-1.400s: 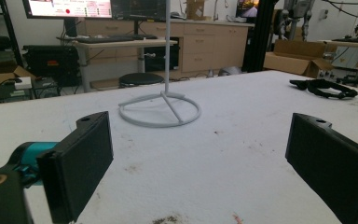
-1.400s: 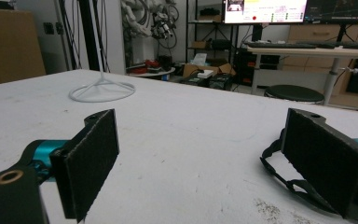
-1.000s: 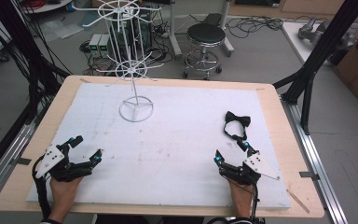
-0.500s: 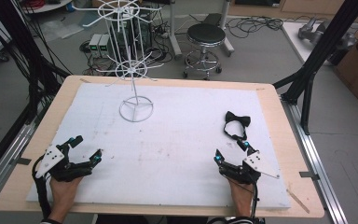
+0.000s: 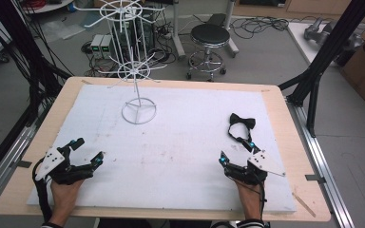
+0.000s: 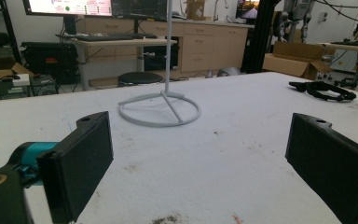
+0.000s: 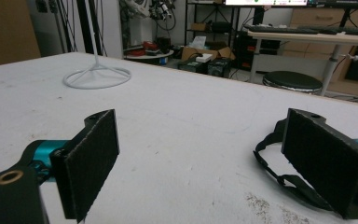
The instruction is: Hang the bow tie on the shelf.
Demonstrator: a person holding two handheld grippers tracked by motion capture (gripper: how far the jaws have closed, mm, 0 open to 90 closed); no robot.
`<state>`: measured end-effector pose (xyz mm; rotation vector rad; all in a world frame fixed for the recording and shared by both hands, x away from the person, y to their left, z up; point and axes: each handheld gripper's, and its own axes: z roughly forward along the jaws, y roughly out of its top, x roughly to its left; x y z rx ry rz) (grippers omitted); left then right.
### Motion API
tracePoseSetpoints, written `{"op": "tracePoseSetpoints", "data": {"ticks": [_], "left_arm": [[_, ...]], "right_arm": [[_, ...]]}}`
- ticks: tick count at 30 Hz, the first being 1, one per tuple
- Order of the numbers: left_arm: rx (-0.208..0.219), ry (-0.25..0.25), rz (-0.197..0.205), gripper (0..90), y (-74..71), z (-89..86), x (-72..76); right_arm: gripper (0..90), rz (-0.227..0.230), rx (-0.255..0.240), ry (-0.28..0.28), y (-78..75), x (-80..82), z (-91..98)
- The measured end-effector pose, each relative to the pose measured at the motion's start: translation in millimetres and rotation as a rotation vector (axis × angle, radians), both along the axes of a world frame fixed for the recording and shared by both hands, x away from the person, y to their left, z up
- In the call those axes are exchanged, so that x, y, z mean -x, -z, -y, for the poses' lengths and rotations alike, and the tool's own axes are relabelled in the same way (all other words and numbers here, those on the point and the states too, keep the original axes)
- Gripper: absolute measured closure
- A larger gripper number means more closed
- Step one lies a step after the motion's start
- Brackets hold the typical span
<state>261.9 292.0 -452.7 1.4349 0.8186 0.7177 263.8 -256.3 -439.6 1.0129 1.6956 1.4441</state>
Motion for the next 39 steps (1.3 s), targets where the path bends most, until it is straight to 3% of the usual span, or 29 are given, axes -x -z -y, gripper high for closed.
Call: {"op": "tracePoseSetpoints", "data": {"ticks": [5, 8, 14, 19, 25, 28, 33, 36, 39], "left_arm": [[-0.001, 0.000, 0.000, 7.7, 0.0, 0.0, 0.0], [-0.001, 0.001, 0.000, 7.7, 0.0, 0.1, 0.0], [-0.001, 0.002, -0.006, 7.7, -0.1, -0.6, -0.3], [0.002, 0.003, -0.006, 7.7, 0.0, -0.9, -0.5], [0.009, 0.003, -0.013, 7.8, -0.1, -1.1, -1.0], [0.009, 0.003, -0.014, 7.7, -0.2, -1.5, -1.3], [0.012, 0.003, -0.018, 7.7, -0.2, -1.7, -1.9], [0.012, 0.001, -0.018, 7.7, -0.2, -1.7, -1.8], [0.008, 0.002, -0.015, 7.8, -0.2, -1.5, -1.7]], "right_arm": [[10.1, -0.002, 0.038, -0.010, -13.7, -4.0, 2.3], [10.1, -0.015, 0.025, -0.003, -23.1, -8.0, 6.6], [10.2, -0.091, 0.061, -0.005, -43.2, -21.9, 16.8], [10.5, -0.129, 0.103, 0.035, -55.5, -34.4, 24.1], [14.0, -0.223, 0.154, 0.055, -60.9, -53.0, 32.0], [14.2, -0.242, 0.164, 0.071, -61.7, -58.3, 34.3], [18.4, -0.284, 0.134, 0.101, -61.4, -71.2, 40.7], [22.4, -0.313, 0.162, 0.118, -60.5, -79.1, 43.4], [22.8, -0.342, 0.154, 0.134, -60.5, -87.2, 45.9]]}}
